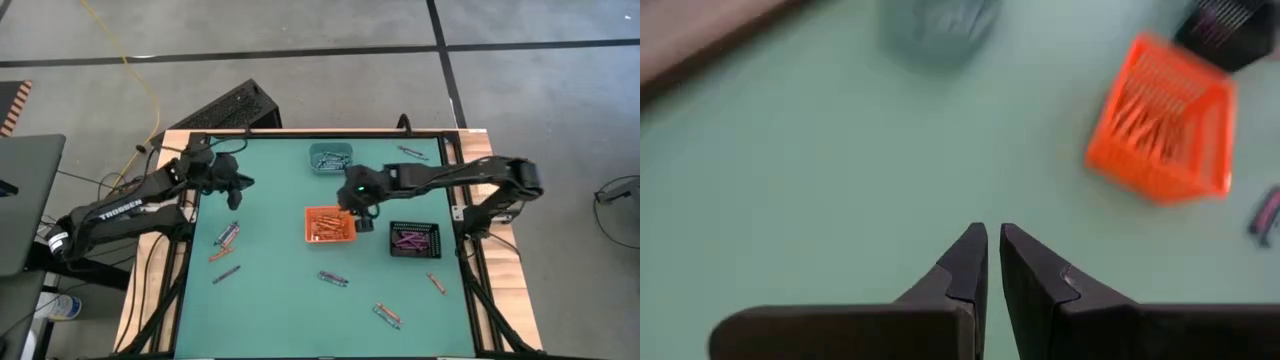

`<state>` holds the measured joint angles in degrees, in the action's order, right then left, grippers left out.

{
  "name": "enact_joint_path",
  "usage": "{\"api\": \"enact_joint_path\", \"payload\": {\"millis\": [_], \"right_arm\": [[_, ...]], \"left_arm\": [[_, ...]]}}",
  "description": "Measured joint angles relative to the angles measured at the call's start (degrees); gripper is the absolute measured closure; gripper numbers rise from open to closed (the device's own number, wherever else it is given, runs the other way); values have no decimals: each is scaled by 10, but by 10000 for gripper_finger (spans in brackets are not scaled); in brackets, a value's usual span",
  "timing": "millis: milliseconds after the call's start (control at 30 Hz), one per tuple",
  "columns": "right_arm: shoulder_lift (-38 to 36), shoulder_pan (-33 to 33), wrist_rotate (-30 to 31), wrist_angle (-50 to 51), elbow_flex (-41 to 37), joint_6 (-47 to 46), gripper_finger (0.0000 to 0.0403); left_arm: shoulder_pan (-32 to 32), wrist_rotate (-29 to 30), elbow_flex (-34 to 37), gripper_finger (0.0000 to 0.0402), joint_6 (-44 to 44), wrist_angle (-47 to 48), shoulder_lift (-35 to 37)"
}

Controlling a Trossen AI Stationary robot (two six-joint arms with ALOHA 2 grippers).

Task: Sort crayons
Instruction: Put the blue crayon into the blue bin

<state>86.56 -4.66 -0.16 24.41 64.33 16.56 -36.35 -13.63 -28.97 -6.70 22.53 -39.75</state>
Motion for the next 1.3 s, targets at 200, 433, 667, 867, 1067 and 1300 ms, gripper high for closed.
{"api": "enact_joint_path", "payload": {"millis": [200, 433, 667, 867, 1067, 1300], "right_arm": [[-61, -7, 0, -103, -87, 10, 311], [-67, -12, 0, -128, -103, 35, 311], [-57, -19, 0, -142, -103, 46, 311], [-57, -19, -1, -142, -103, 45, 311], [-57, -18, -1, -136, -103, 39, 311], [-57, -19, -1, -135, -103, 39, 311]], "left_arm": [[21, 25, -8, 382, -91, 145, -4], [100, 21, -7, 382, -199, 213, -54], [162, 42, -7, 382, -284, 316, -132], [175, 55, -7, 380, -277, 299, -184], [186, 69, -7, 354, -266, 293, -231], [186, 70, -7, 314, -255, 268, -254]]}}
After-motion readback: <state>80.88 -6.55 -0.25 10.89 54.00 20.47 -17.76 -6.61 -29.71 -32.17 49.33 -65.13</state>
